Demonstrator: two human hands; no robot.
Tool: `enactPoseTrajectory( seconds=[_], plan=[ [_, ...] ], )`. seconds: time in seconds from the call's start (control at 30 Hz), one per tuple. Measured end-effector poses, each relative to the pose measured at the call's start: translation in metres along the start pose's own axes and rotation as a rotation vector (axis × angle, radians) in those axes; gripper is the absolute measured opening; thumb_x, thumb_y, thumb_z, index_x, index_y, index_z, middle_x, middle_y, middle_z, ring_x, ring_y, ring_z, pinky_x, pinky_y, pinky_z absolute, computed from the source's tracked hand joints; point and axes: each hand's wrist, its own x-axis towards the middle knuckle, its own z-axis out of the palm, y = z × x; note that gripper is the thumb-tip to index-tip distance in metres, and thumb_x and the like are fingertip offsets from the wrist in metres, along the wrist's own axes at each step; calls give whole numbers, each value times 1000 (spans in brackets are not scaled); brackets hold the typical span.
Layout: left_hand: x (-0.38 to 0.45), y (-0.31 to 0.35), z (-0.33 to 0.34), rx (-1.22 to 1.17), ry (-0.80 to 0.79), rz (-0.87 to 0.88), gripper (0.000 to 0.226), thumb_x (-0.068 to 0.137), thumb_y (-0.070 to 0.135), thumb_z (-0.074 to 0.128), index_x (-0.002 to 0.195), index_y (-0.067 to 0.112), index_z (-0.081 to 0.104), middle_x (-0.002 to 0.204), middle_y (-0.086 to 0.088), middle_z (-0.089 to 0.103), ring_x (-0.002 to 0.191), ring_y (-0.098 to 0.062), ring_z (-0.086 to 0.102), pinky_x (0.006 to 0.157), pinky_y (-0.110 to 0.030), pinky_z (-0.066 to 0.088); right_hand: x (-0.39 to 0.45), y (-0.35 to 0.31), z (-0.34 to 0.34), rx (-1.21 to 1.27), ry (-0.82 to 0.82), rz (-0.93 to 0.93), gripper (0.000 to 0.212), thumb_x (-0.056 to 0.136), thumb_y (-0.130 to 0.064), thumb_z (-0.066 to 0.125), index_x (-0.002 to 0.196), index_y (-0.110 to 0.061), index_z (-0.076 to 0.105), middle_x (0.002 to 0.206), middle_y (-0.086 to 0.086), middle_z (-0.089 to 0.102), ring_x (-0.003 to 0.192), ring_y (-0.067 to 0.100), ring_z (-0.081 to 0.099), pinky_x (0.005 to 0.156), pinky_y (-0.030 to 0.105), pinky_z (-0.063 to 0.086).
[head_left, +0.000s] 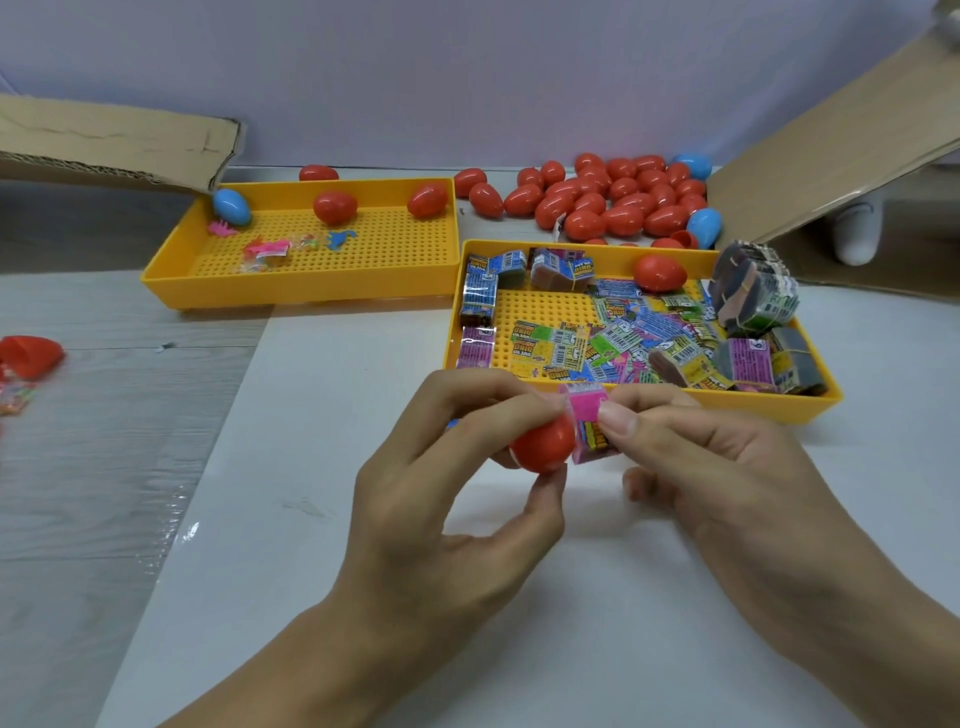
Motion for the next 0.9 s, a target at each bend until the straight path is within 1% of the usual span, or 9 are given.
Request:
enactPoseTrajectory(
  seconds=[0.07,0.17,0.3,0.37,0.47,0.6,0.7,0.83,0.9],
  plan=[
    [0,0,0,15,-1,11,39,78,3,76,113,13,62,107,-9,61,99,-21,63,73,-28,55,0,0,0,2,26,-6,37,55,-42,84,73,-10,80,93,-10,69,80,11,55,66,34,42],
    [0,0,0,33,-2,12,40,77,2,76,113,13,63,106,-10,61,96,-20,63,73,-29,54,-2,0,0,36,20,19,42,55,-44,82,74,-7,79,92,-10,69,77,9,55,66,33,41],
    [1,0,0,72,3,2,40,76,0,77,112,12,64,105,-10,62,93,-18,63,71,-27,53,-2,1,-1,69,-24,72,44,54,-33,87,81,1,77,97,-4,68,78,11,54,67,34,39],
    [1,0,0,78,0,-1,40,75,0,77,111,13,65,104,-11,62,91,-18,62,69,-26,53,-2,2,0,64,-16,70,44,61,-36,81,80,4,75,95,-5,68,77,10,54,68,35,38],
    [0,1,1,85,-10,5,42,74,0,77,111,14,65,103,-11,62,89,-18,62,68,-24,52,-2,4,2,46,3,52,43,63,-42,75,77,-1,77,92,-10,68,74,8,54,67,33,39],
    [0,1,1,104,-16,15,44,73,0,78,113,14,65,103,-11,62,89,-16,62,68,-23,52,-2,5,2,16,11,30,40,62,-46,81,74,-7,78,93,-10,68,73,9,53,64,29,41],
    [-1,0,1,129,-22,22,42,74,1,78,113,11,67,102,-11,62,88,-16,61,69,-22,52,-2,6,2,2,12,24,47,61,-51,76,77,-8,78,97,-7,69,75,11,53,64,29,41],
    [-2,0,2,141,-24,-2,36,75,6,81,110,6,71,102,-11,61,86,-16,61,70,-23,53,-2,5,3,3,10,24,43,61,-49,82,75,-8,79,96,-8,68,74,12,52,63,29,40],
    [-2,1,2,134,-19,-15,35,76,10,83,108,4,72,101,-10,61,85,-14,61,71,-24,53,-3,5,4,7,10,25,43,60,-49,79,74,-9,79,95,-8,67,74,12,51,63,29,39]
  ],
)
